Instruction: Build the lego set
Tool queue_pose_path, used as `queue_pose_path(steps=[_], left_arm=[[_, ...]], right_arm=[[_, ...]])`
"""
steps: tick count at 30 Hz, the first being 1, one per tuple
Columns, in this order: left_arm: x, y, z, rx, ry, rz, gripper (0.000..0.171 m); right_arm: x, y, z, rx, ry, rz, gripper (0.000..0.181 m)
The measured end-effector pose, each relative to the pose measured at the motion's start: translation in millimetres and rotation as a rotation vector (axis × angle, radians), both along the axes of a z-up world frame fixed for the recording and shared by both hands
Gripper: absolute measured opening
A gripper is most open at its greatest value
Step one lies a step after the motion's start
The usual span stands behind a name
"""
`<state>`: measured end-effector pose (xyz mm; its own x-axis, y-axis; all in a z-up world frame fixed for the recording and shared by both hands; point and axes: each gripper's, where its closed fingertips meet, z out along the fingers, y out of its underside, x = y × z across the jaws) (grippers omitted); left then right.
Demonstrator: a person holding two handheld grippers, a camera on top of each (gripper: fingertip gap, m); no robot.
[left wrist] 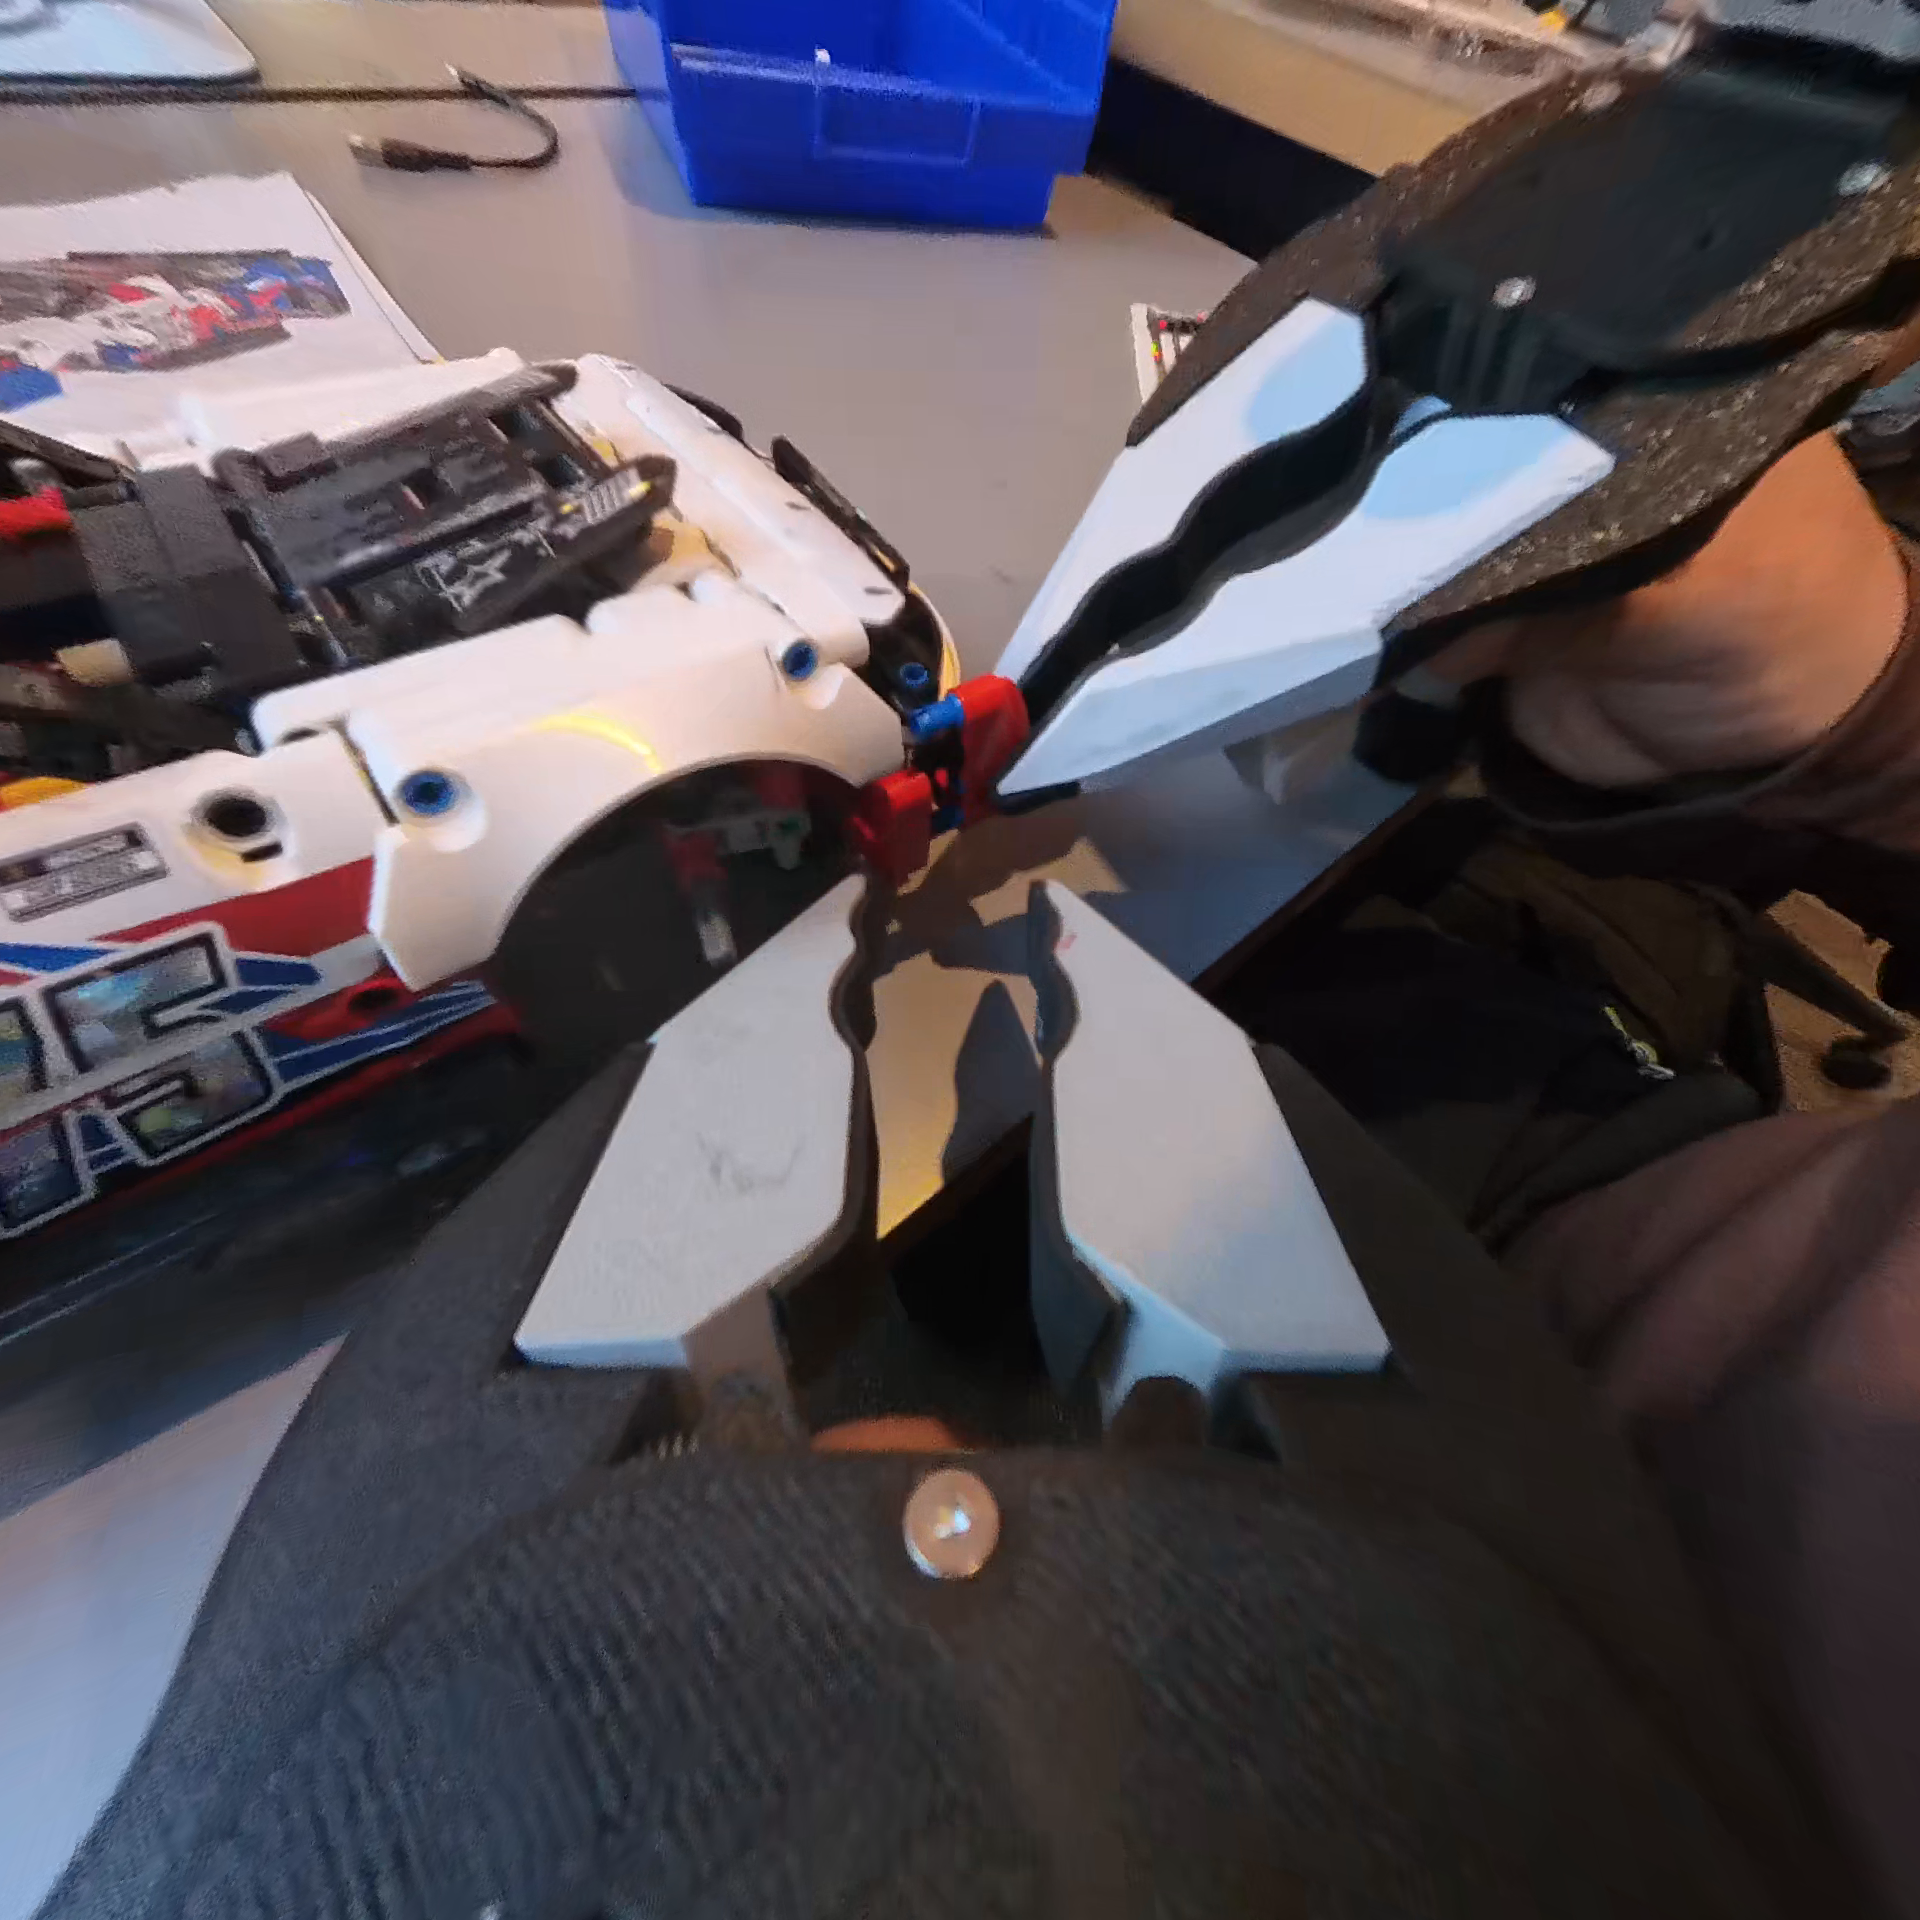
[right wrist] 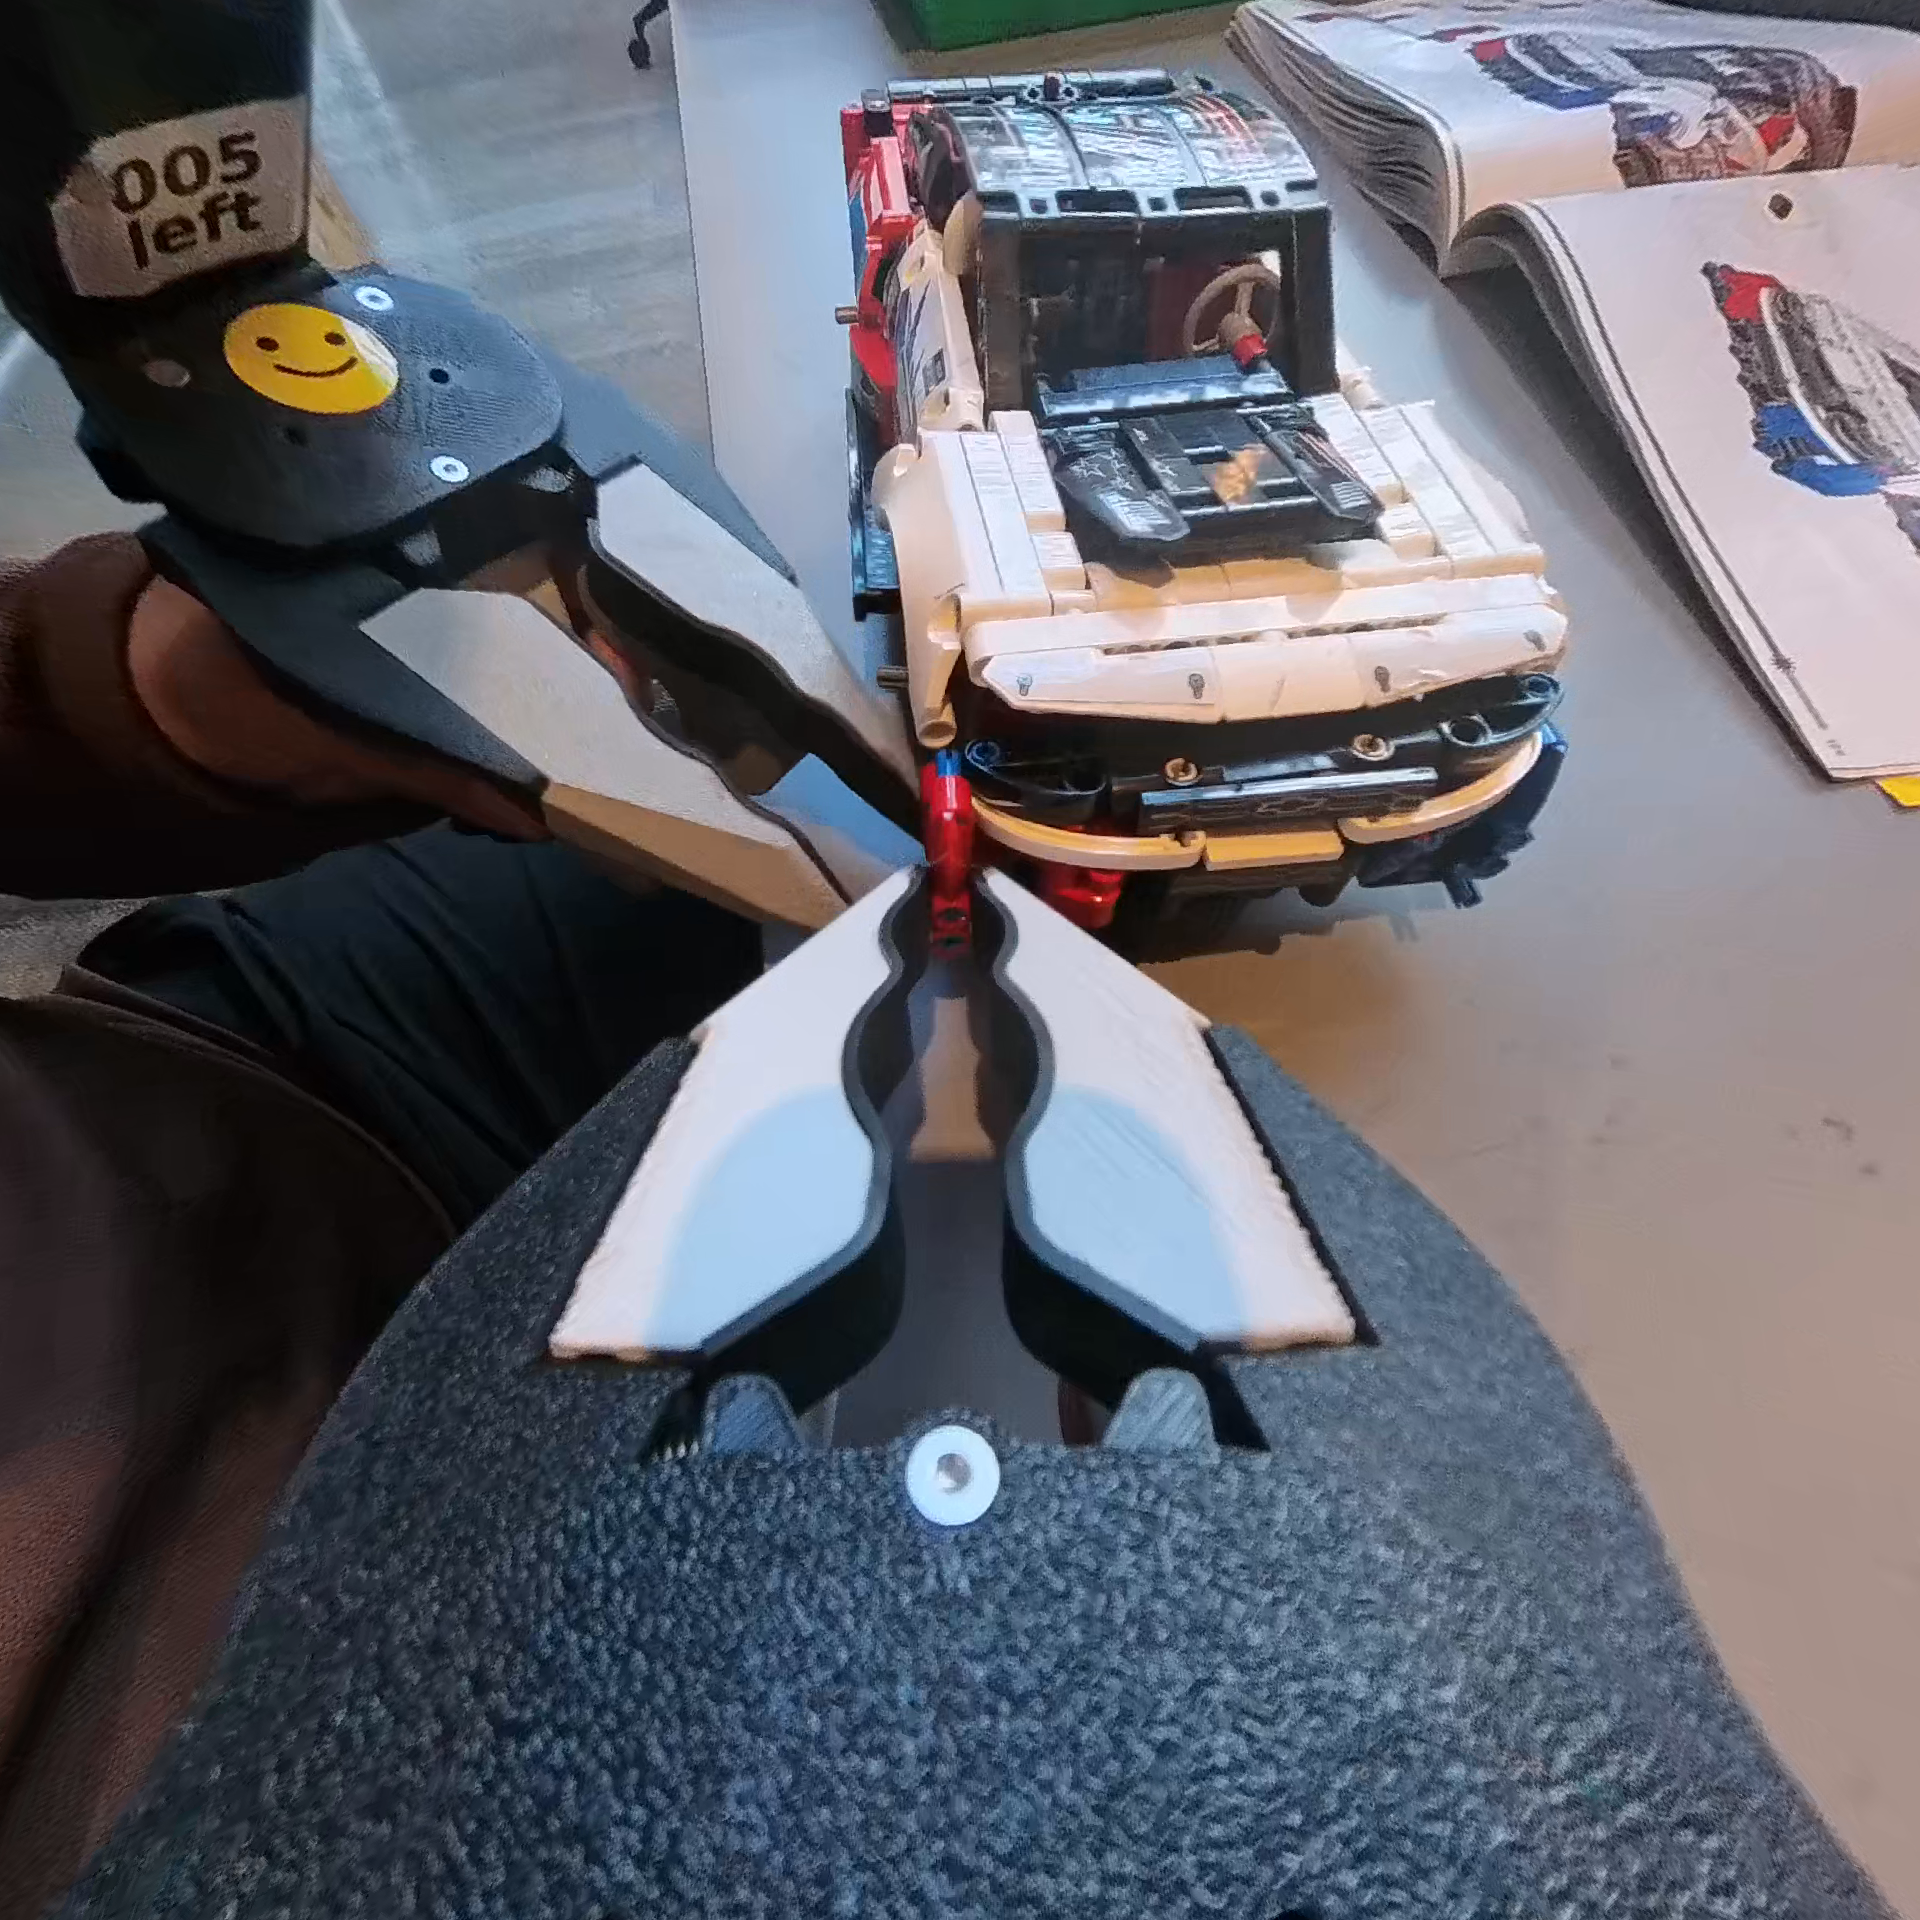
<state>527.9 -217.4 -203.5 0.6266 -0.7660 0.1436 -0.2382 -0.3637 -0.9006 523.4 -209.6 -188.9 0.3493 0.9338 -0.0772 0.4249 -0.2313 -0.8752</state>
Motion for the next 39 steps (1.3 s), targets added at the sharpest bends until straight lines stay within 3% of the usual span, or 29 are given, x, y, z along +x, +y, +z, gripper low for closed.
queue_pose_path(steps=[9, 19, 39], left_arm=[[-2, 5, 13, 0.078, -0.015, -0.029, 0.019], [-1, 6, 9, 0.098, -0.015, -0.049, 0.008], [-2, 8, 10, 0.131, 0.036, -0.100, 0.006]], right_arm=[[0, -3, -2, -0.032, -0.001, 0.015, 0.006], [1, -5, -9, -0.031, -0.047, 0.024, 0.006], [0, -4, -9, 0.022, -0.064, 0.028, 0.006]])
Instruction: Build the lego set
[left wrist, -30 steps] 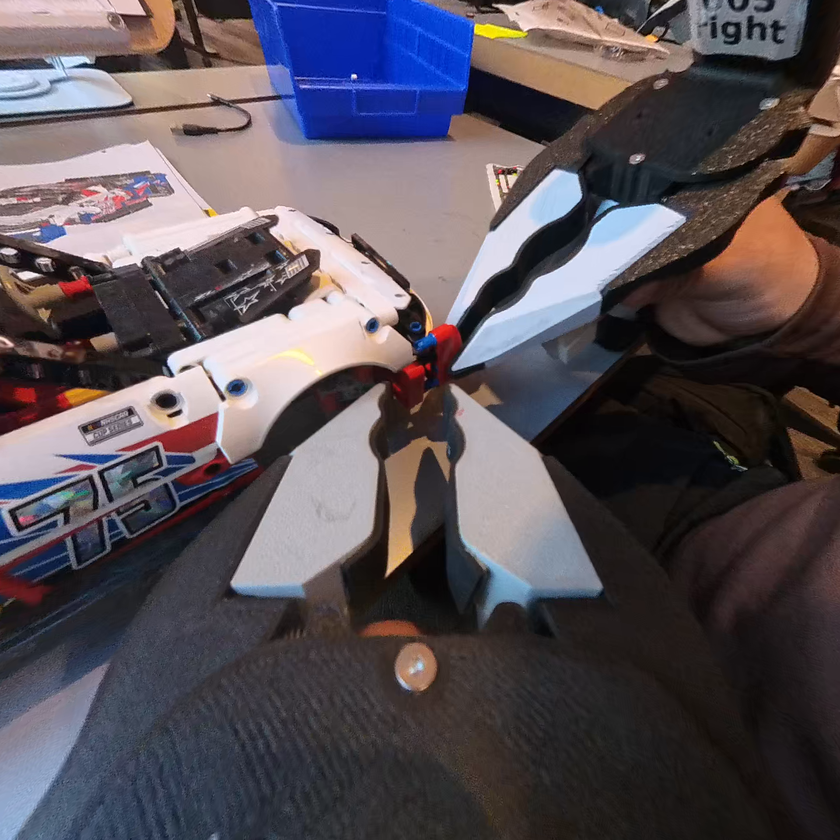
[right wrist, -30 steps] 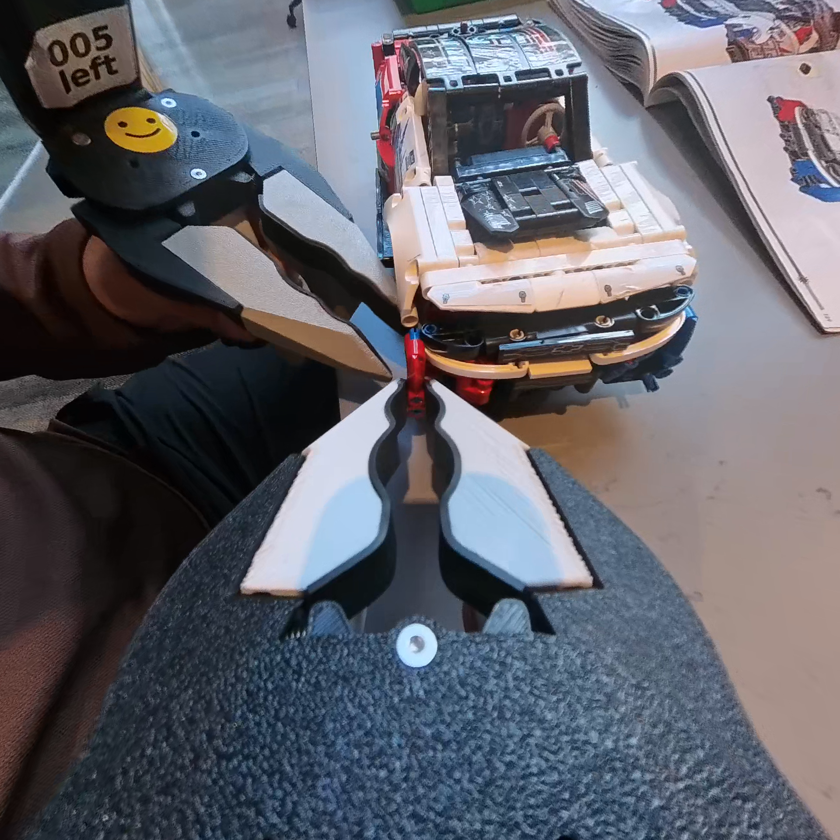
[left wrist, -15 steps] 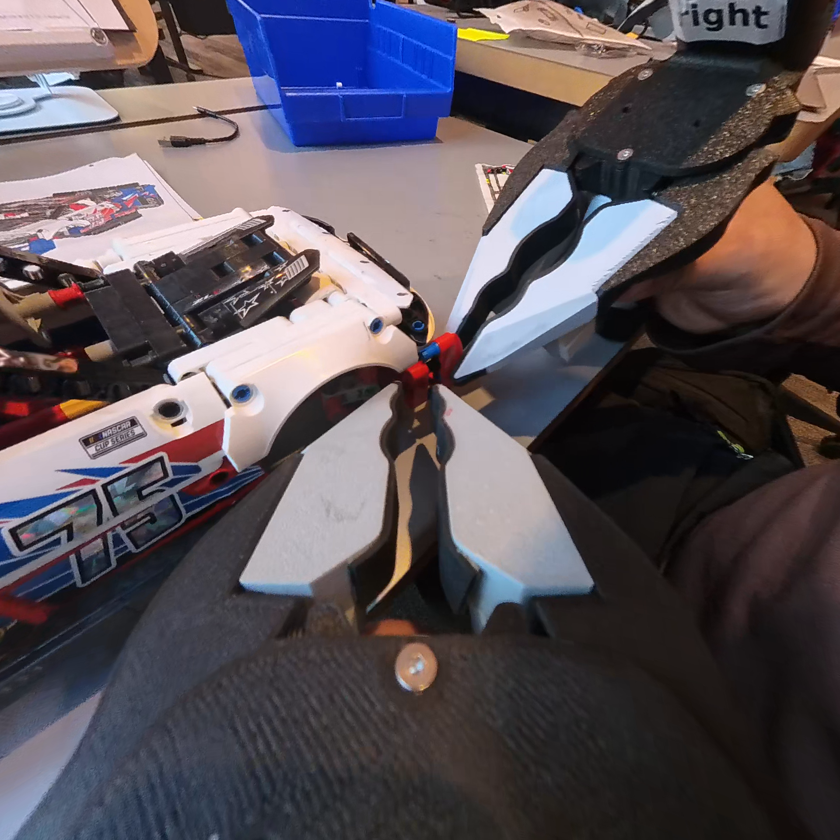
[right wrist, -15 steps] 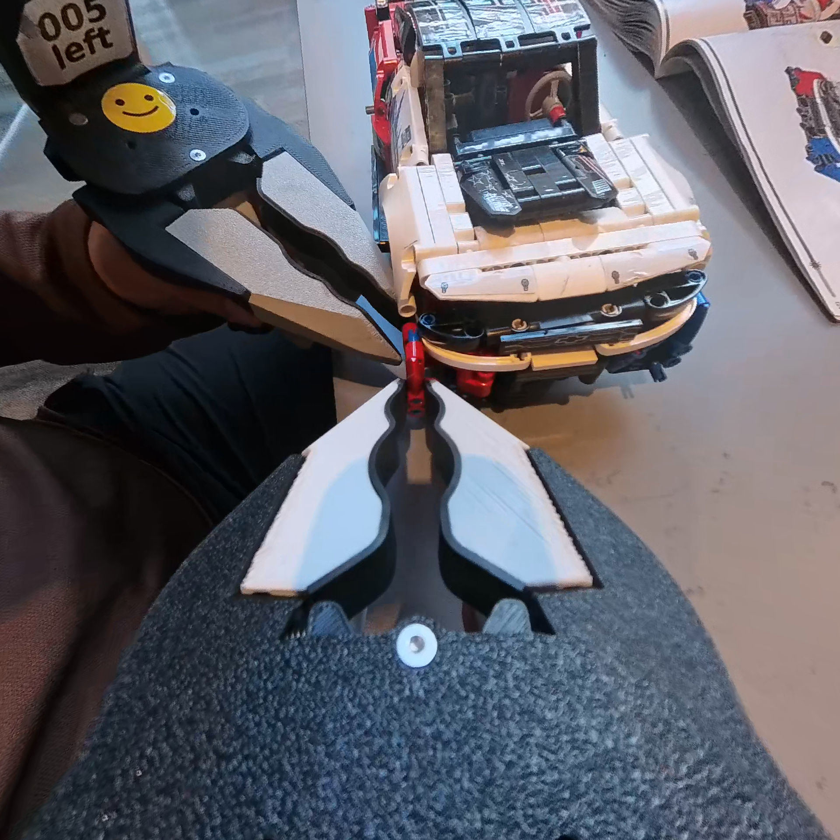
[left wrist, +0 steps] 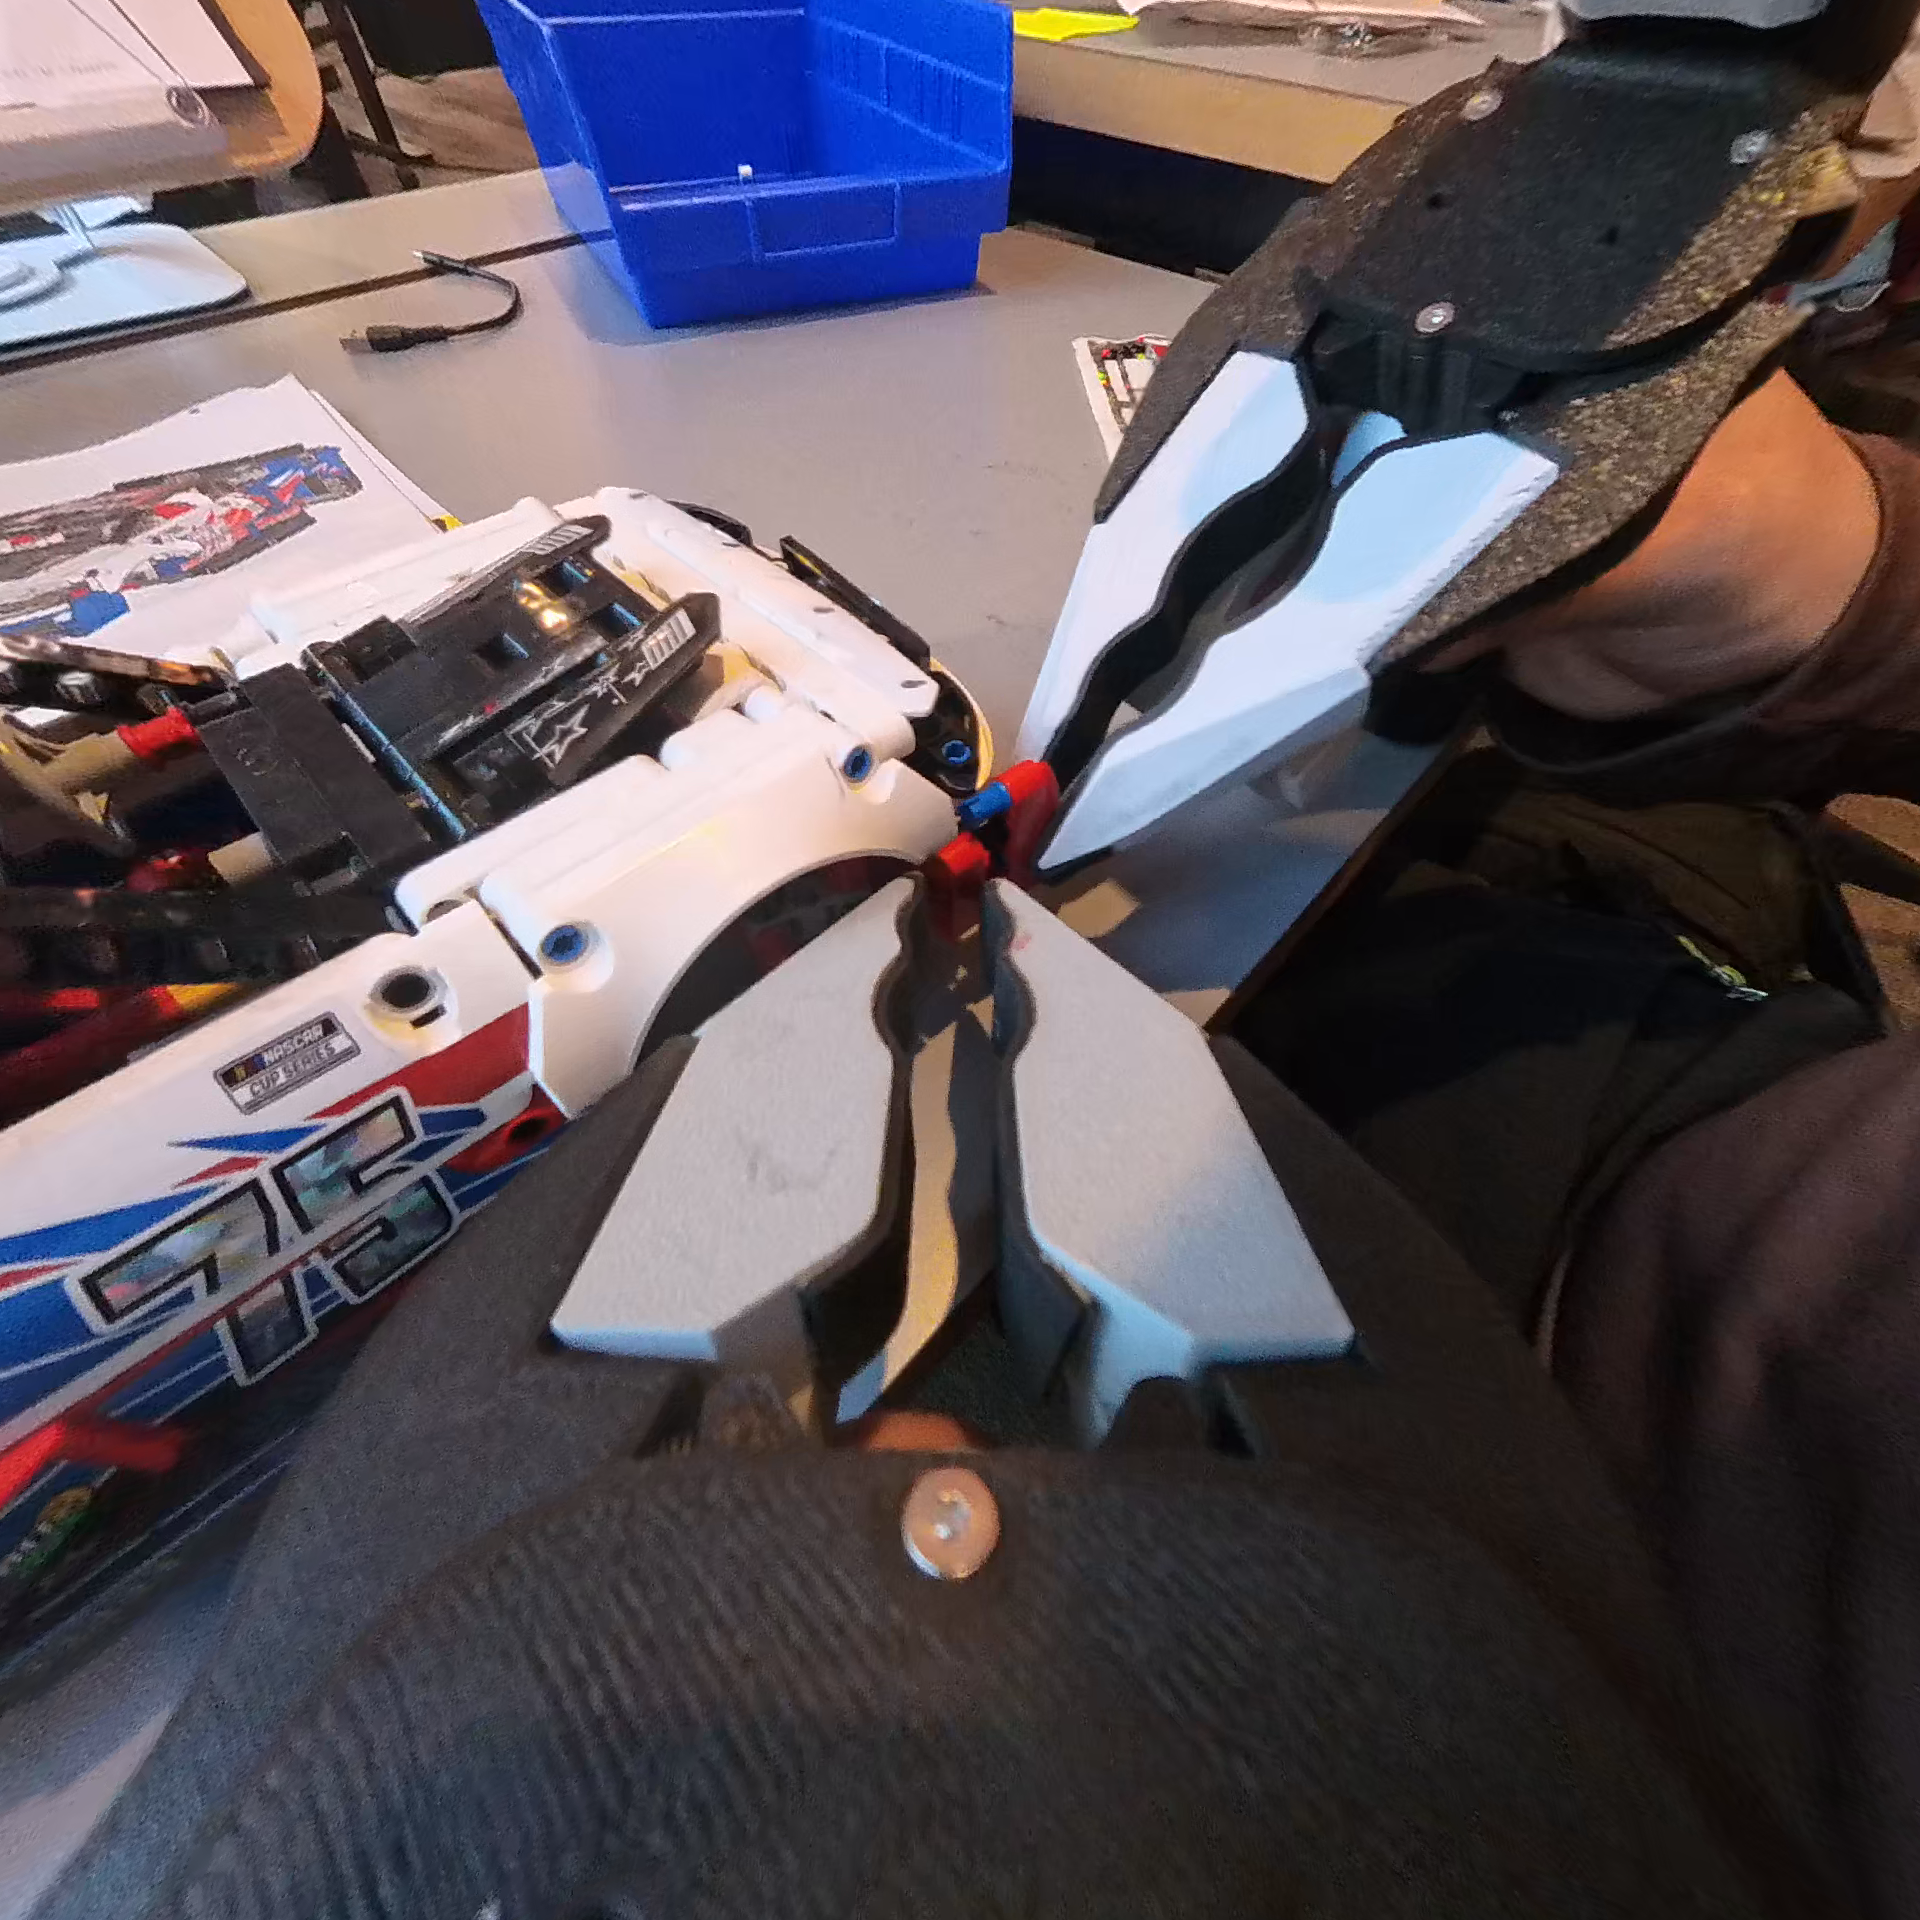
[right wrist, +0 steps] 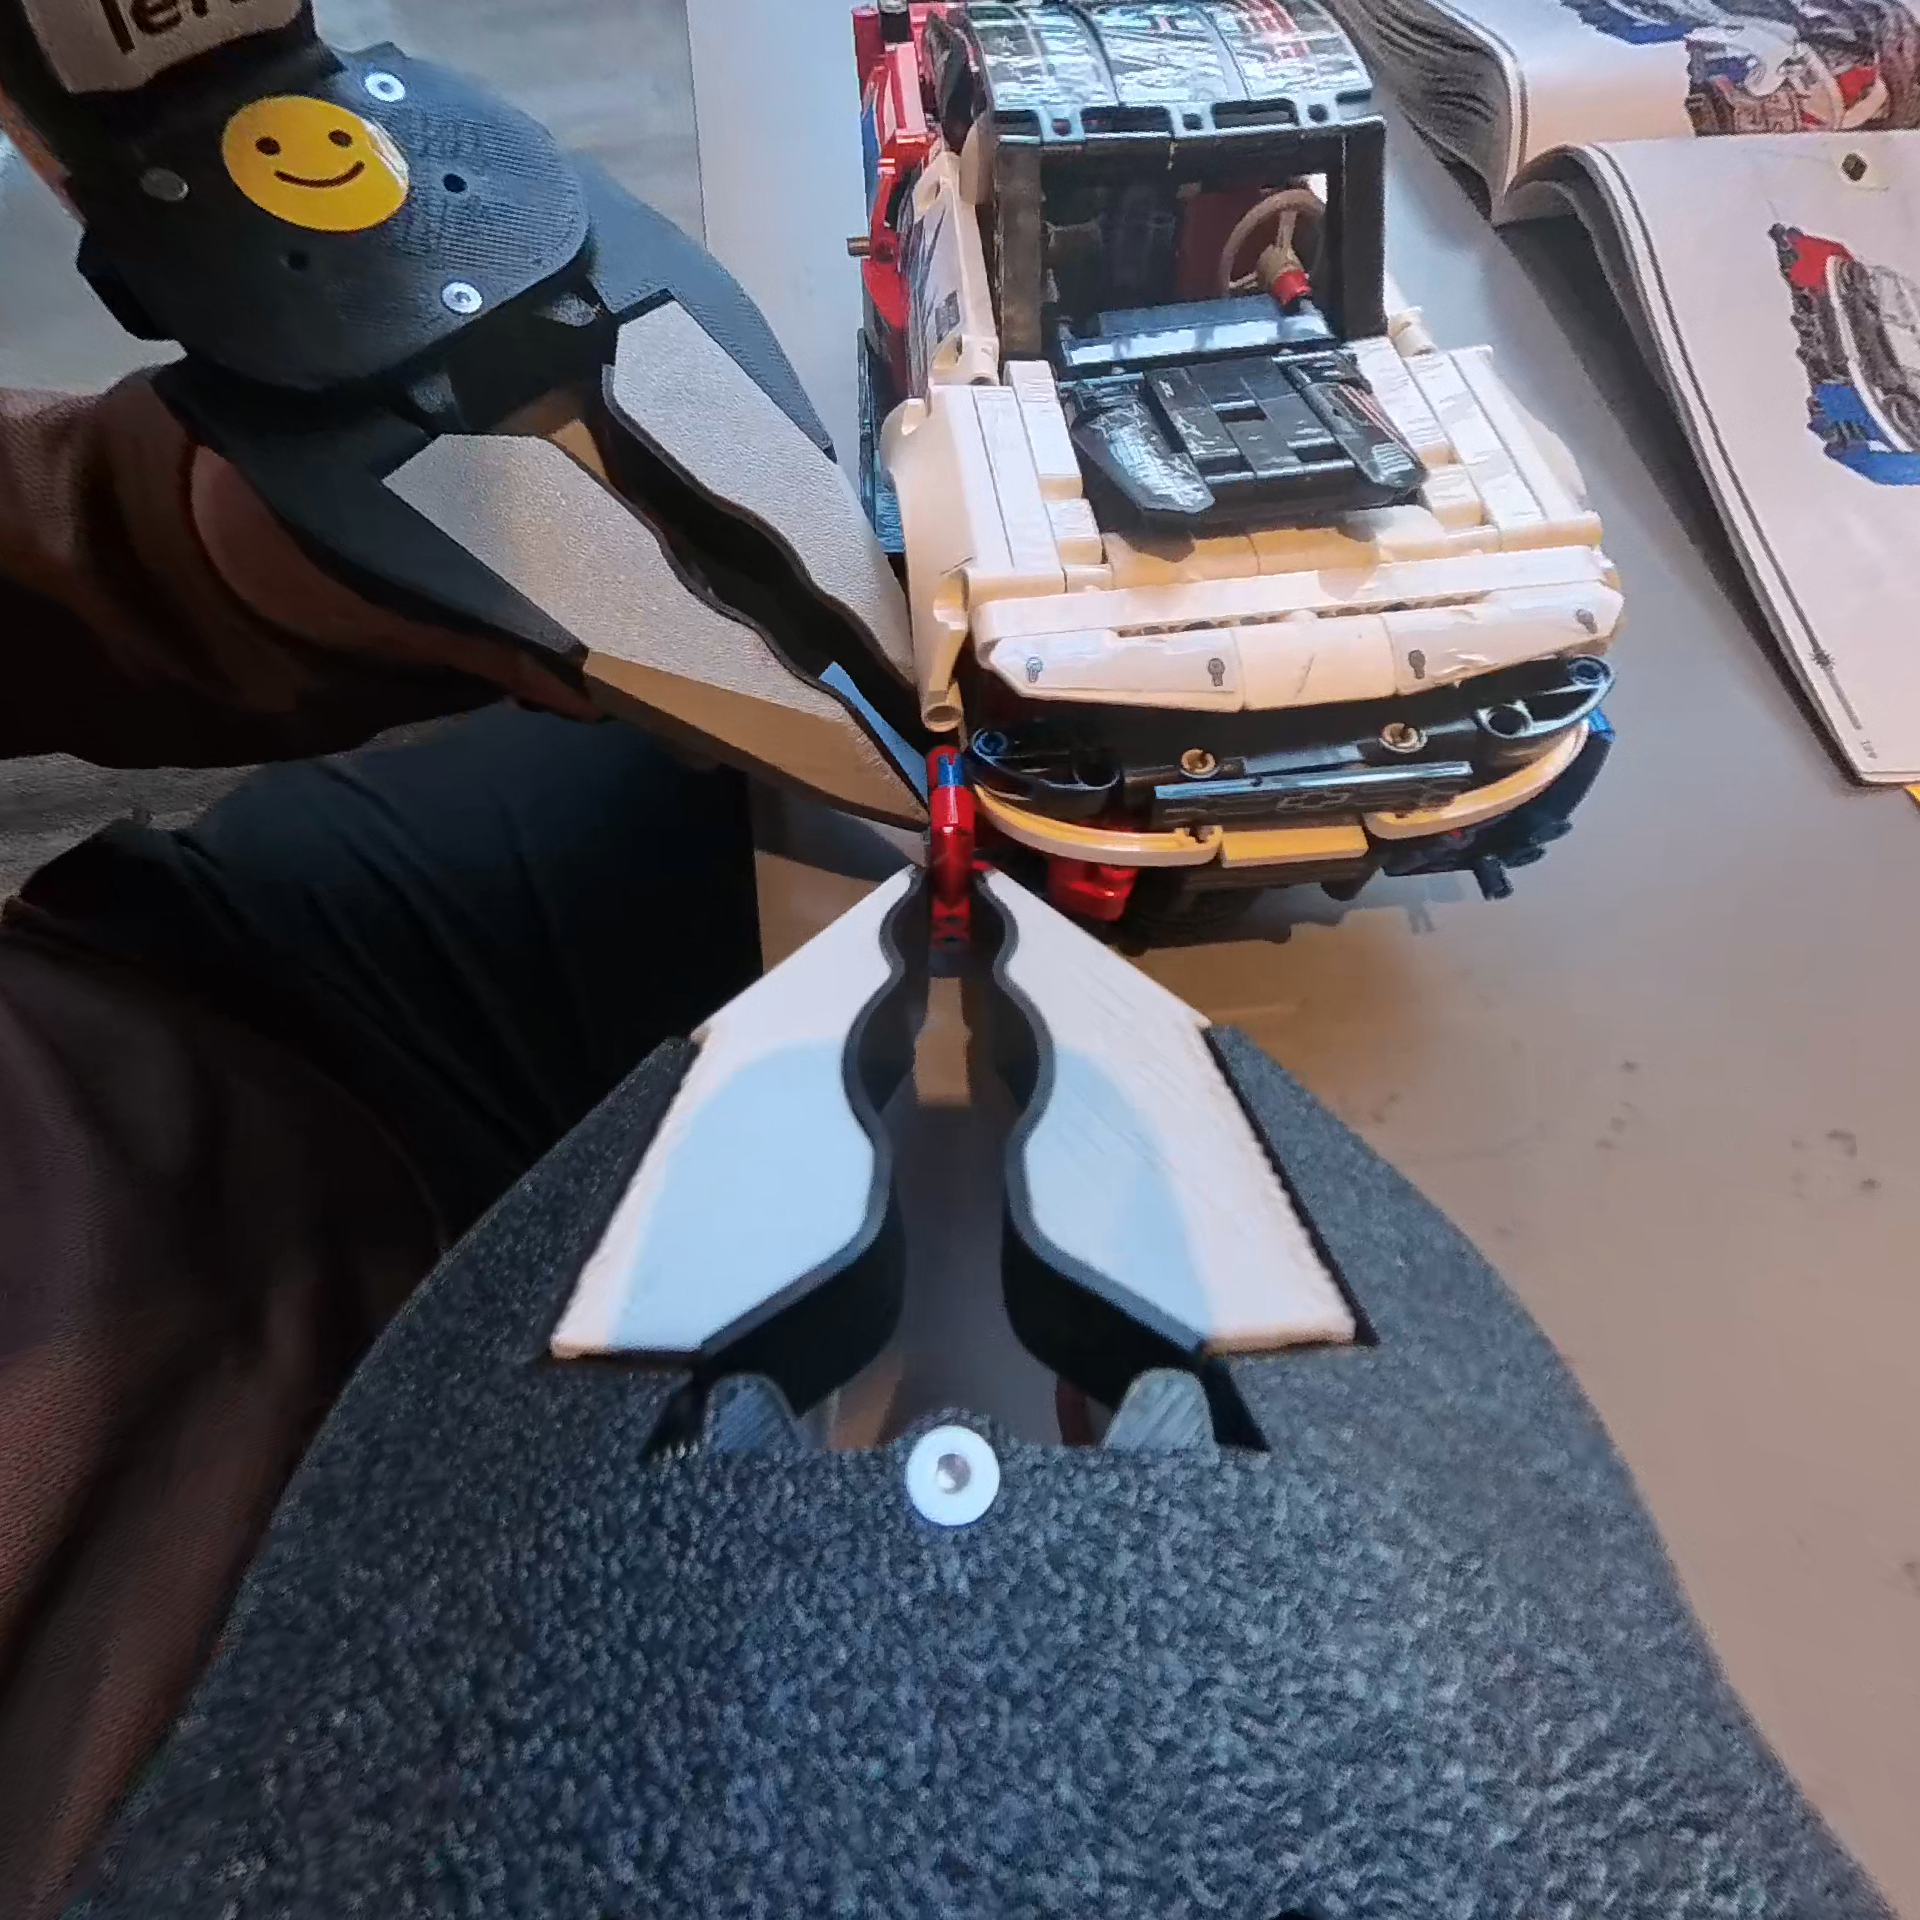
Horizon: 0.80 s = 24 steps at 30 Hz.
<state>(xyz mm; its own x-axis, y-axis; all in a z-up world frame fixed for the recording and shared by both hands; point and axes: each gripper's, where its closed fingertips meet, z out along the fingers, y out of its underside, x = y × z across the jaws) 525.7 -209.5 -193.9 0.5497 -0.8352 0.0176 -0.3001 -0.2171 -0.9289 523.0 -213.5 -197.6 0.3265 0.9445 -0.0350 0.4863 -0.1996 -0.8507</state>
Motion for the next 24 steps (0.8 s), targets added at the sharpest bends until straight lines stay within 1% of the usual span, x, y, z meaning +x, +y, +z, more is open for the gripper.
queue_pose_path(steps=[7, 13, 16, 18, 20, 24], left_arm=[[-2.9, 0.6, -1.5, 0.023, 0.049, -0.006, 0.005], [-4.7, 0.5, -2.4, -0.009, 0.053, 0.021, 0.005], [-6.3, 1.2, -3.2, 0.031, 0.125, 0.033, 0.005], [-7.3, 2.0, -3.2, 0.047, 0.165, 0.043, 0.005], [-7.8, 2.9, -1.8, 0.042, 0.152, 0.052, 0.006], [-8.8, 2.9, -3.6, 0.072, 0.200, 0.054, 0.005]], right_arm=[[-0.9, 0.5, -1.1, 0.003, -0.012, 0.032, 0.005], [-2.5, -1.0, -1.3, 0.060, -0.034, 0.059, 0.005], [-3.6, 0.1, -1.4, 0.092, -0.054, 0.059, 0.005], [-4.2, 0.7, -0.7, 0.048, -0.032, 0.038, 0.004], [-4.5, 1.2, -0.3, -0.018, -0.008, 0.028, 0.004], [-5.8, 0.9, -4.2, -0.036, -0.041, 0.021, 0.004]])
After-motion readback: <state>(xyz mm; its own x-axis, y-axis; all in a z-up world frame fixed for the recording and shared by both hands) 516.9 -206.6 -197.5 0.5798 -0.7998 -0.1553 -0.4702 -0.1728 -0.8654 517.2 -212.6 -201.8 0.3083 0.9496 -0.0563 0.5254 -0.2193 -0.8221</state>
